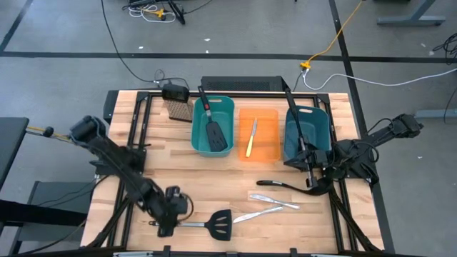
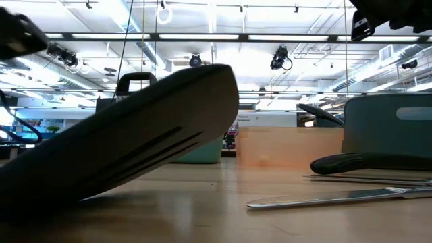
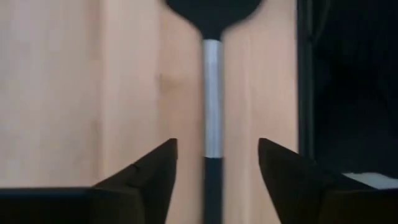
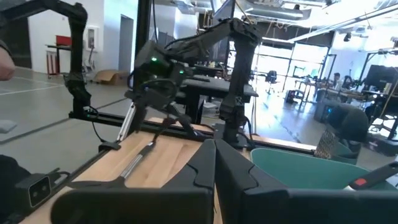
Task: Pick & Place Kitchen Items
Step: Put the black spatula into the green bin
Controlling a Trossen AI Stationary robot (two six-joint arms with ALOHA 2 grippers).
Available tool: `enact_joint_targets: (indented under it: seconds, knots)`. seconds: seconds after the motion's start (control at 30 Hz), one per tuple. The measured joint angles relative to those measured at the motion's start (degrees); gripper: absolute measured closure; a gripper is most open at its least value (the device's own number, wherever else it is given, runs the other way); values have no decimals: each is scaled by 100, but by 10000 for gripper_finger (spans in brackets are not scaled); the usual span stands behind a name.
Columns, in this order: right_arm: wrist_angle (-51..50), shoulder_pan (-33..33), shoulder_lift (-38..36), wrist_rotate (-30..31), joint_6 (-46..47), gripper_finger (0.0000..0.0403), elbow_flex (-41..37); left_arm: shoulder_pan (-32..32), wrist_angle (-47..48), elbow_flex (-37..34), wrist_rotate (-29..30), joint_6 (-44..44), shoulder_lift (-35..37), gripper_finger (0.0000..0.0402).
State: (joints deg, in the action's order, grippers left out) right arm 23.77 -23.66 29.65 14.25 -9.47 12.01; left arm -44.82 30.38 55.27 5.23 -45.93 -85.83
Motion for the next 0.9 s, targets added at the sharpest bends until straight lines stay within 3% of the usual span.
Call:
enact_joint_targets:
  seconds: [0.27,0.57,0.9]
  knots:
    - [-22,0,2,-18,57,394,0,-519,72,155,-215,-749,-619,122]
    - [-31,0,4,-18,46,394,0,-700,271,153,200,-700,-1196,120]
    - [-79,0,7,-16,59,394,0,-787,184,171,99,-682,-1553,145]
